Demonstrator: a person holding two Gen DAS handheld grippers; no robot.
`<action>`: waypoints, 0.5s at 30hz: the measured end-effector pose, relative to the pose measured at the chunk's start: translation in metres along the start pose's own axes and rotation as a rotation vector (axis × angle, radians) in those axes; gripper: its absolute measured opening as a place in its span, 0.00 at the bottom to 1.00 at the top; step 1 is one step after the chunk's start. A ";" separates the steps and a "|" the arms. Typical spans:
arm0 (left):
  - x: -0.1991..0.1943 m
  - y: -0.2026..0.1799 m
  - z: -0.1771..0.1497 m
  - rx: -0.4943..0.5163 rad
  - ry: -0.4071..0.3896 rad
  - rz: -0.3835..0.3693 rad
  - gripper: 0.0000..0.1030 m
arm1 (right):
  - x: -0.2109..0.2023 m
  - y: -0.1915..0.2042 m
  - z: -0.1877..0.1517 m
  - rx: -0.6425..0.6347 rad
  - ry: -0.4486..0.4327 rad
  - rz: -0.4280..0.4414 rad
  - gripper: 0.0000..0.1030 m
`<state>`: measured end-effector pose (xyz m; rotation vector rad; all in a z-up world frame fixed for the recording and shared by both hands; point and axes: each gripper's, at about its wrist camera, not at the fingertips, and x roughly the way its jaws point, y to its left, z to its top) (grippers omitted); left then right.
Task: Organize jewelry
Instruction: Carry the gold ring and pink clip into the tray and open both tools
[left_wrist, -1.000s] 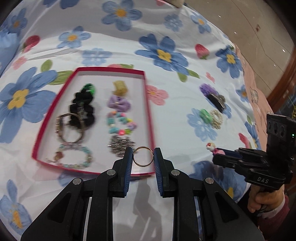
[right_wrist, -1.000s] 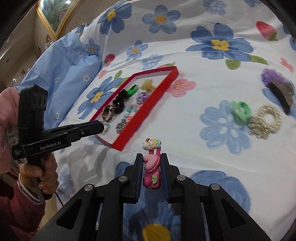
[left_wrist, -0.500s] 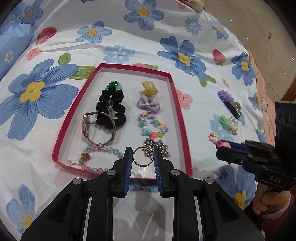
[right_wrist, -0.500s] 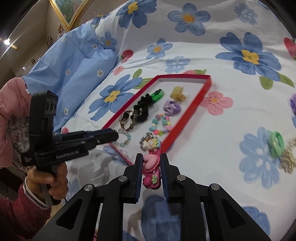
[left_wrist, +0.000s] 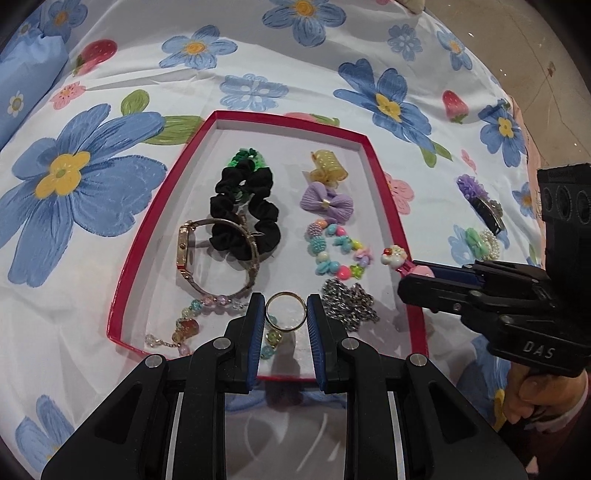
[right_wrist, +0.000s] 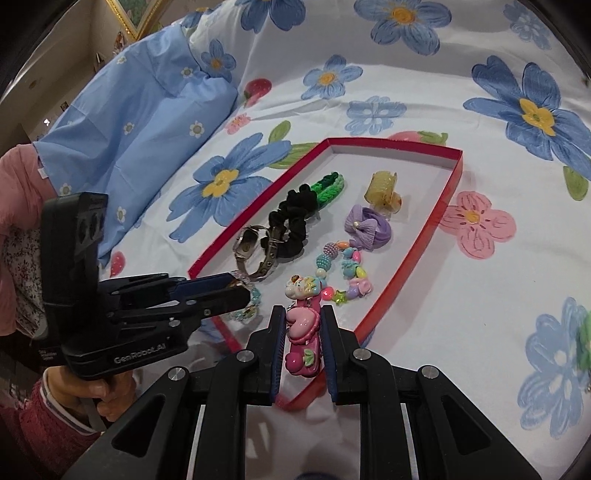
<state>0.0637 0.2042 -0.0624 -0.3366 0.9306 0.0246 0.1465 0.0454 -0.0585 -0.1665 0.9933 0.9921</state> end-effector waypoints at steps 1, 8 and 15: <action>0.001 0.001 0.000 -0.001 0.002 0.003 0.20 | 0.003 0.000 0.001 -0.004 0.005 -0.005 0.18; 0.011 0.006 0.000 -0.002 0.024 0.014 0.20 | 0.023 0.000 0.009 -0.036 0.045 -0.056 0.18; 0.019 0.008 -0.002 -0.008 0.048 0.014 0.21 | 0.039 0.001 0.012 -0.079 0.091 -0.085 0.18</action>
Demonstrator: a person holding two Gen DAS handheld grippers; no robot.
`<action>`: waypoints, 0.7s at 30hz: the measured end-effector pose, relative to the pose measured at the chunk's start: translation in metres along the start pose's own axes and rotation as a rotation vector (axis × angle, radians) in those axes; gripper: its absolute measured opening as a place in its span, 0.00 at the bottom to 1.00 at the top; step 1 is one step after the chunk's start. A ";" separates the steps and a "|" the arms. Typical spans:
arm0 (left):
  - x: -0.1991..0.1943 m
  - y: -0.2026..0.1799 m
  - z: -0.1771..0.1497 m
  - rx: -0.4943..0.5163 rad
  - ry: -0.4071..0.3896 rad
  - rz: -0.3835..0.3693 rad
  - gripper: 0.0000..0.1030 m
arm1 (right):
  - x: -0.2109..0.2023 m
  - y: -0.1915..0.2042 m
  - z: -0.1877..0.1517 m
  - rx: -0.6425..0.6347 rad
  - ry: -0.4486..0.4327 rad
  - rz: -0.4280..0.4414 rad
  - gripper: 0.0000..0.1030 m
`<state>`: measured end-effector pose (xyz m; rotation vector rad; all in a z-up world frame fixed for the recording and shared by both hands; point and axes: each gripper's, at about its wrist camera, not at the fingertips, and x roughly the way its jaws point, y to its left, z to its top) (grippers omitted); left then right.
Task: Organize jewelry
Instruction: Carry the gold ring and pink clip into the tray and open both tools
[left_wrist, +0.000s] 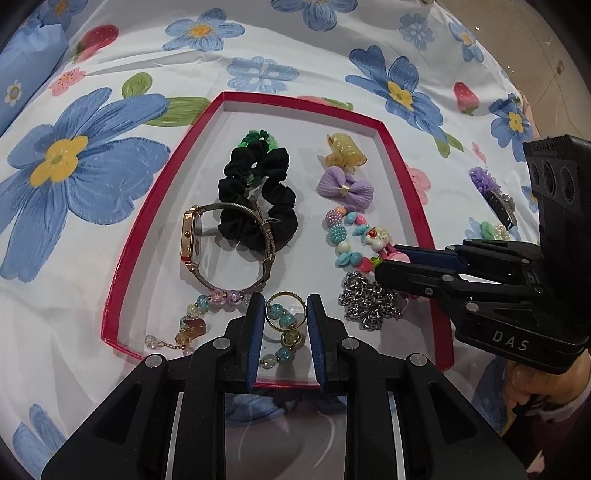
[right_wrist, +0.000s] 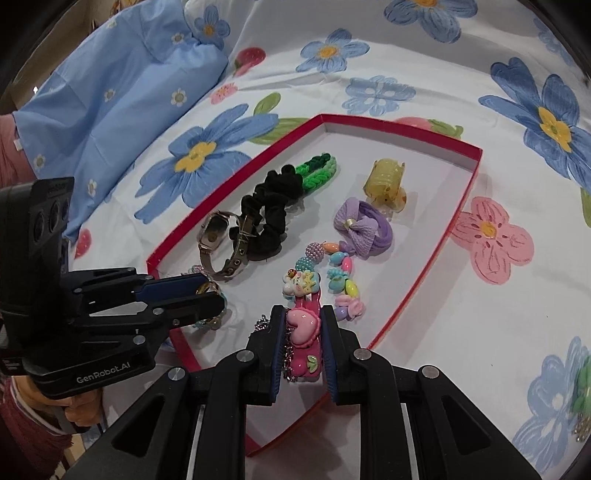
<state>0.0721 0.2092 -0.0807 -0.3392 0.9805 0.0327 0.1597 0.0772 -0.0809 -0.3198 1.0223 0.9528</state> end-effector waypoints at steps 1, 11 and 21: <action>0.001 0.000 0.000 -0.002 0.002 -0.001 0.21 | 0.001 0.000 0.000 -0.005 0.004 -0.001 0.18; 0.006 0.001 0.001 -0.003 0.016 0.000 0.21 | 0.003 0.001 0.003 -0.021 0.021 0.005 0.19; 0.007 0.003 0.000 -0.008 0.023 0.002 0.22 | 0.003 -0.001 0.003 -0.012 0.022 0.015 0.21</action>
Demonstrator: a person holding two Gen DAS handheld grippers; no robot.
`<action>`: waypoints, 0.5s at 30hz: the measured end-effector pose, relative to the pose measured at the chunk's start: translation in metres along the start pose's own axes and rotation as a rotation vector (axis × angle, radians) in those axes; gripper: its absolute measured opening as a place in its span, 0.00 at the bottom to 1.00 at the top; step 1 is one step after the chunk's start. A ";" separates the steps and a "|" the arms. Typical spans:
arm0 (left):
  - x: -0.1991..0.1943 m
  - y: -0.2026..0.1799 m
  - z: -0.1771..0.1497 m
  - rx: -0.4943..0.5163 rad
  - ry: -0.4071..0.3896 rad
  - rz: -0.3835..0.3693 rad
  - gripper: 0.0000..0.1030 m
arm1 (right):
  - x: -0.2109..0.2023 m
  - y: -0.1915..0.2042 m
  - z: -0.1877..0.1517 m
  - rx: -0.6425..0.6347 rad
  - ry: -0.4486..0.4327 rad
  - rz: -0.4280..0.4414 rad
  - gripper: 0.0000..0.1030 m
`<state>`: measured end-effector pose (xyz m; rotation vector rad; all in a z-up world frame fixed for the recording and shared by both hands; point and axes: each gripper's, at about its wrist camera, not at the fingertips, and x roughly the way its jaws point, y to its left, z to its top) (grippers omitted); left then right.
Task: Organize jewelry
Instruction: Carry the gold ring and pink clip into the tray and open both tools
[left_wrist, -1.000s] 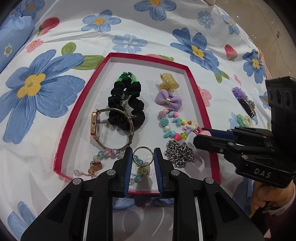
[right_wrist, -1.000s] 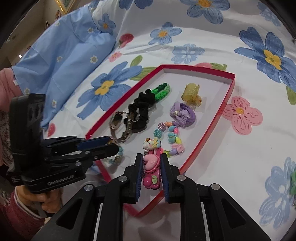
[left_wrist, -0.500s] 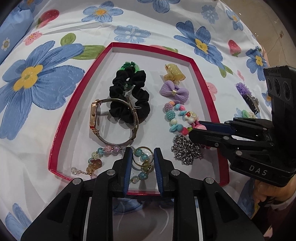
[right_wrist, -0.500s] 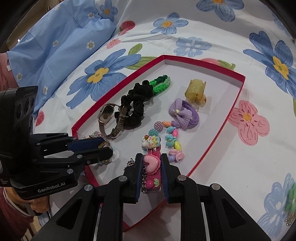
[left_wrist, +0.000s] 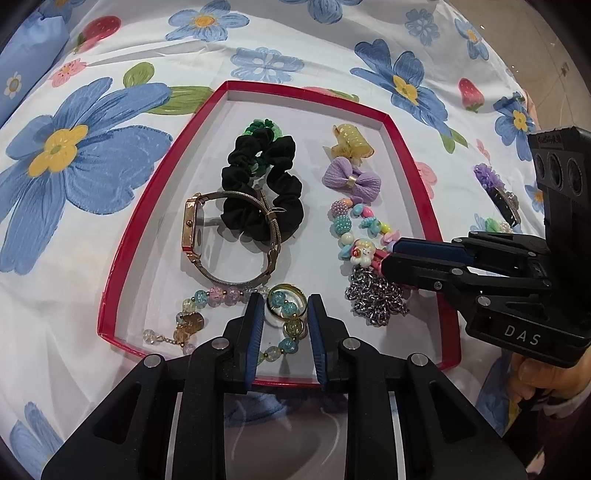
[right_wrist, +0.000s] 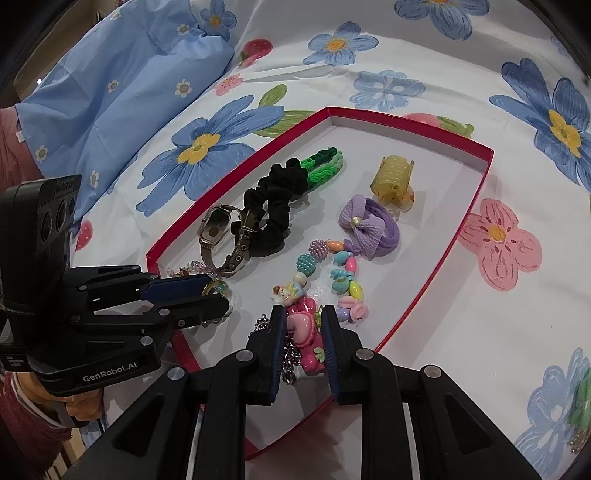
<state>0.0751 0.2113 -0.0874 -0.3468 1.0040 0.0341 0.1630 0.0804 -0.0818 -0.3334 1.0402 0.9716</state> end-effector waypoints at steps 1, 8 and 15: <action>0.000 0.000 0.000 0.000 -0.001 0.000 0.22 | 0.000 0.000 0.000 -0.001 0.000 -0.001 0.21; 0.000 0.000 0.000 -0.001 0.000 0.001 0.22 | 0.000 0.000 0.000 -0.002 0.000 -0.002 0.21; -0.011 0.001 -0.003 -0.012 -0.014 0.001 0.28 | -0.004 0.000 -0.001 0.008 -0.014 0.005 0.23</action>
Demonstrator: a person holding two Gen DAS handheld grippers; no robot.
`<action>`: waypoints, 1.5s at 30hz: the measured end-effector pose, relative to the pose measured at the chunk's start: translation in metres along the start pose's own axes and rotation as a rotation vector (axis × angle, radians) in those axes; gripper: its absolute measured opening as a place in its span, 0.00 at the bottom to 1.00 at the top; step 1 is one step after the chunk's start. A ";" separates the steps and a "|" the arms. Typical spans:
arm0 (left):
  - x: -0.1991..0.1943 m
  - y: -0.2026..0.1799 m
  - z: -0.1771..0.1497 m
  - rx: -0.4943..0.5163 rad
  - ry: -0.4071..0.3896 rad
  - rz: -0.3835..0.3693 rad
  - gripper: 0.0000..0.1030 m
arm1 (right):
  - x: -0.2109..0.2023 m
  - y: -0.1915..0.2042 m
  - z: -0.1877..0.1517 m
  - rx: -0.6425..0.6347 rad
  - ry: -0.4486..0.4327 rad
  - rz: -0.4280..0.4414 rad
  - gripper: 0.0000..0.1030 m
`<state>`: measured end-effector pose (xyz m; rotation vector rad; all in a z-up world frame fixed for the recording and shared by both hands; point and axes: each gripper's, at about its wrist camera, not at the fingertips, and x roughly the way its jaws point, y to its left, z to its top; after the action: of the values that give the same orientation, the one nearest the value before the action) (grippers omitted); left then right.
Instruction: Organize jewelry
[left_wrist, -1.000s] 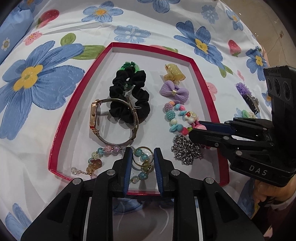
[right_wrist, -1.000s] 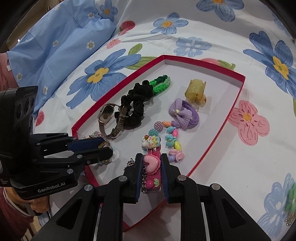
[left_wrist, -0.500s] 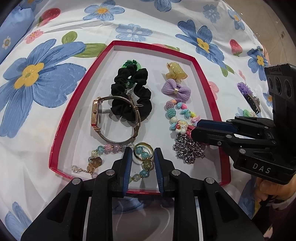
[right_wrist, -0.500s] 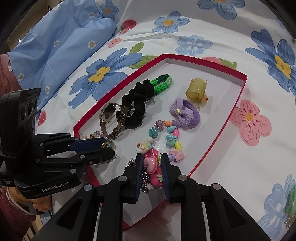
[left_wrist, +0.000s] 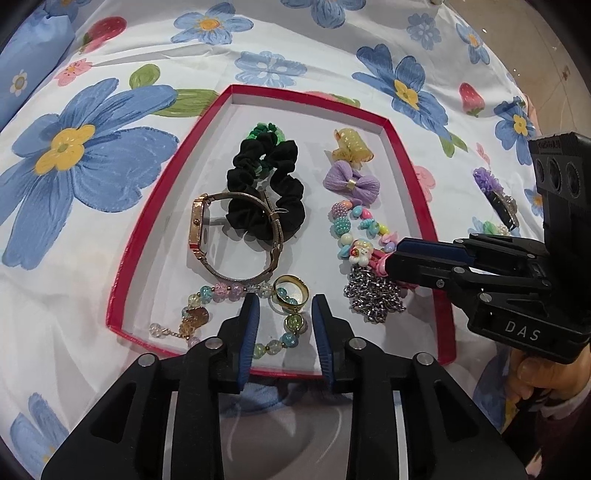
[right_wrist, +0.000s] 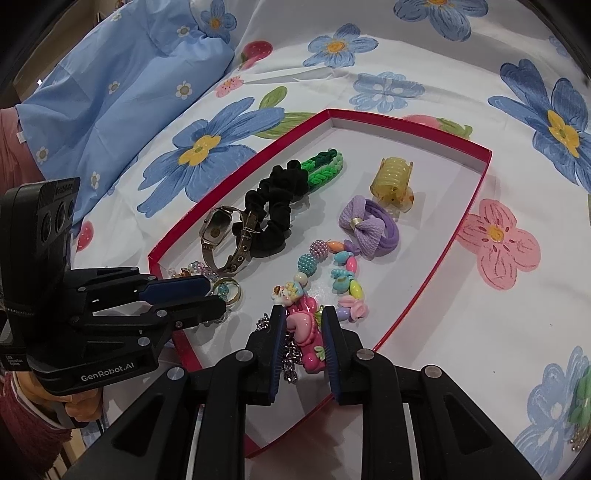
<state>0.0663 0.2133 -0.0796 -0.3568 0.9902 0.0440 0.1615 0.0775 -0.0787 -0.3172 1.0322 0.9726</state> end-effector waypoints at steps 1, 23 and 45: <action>-0.003 0.000 -0.001 -0.002 -0.005 0.000 0.28 | -0.002 0.000 0.000 0.003 -0.005 0.000 0.24; -0.082 0.024 -0.060 -0.286 -0.184 -0.014 0.86 | -0.087 -0.011 -0.073 0.318 -0.379 0.133 0.66; -0.155 -0.018 -0.080 -0.105 -0.375 0.262 1.00 | -0.163 0.063 -0.084 0.009 -0.563 -0.134 1.00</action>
<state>-0.0802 0.1909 0.0130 -0.2995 0.6582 0.3883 0.0364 -0.0267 0.0274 -0.0909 0.4943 0.8653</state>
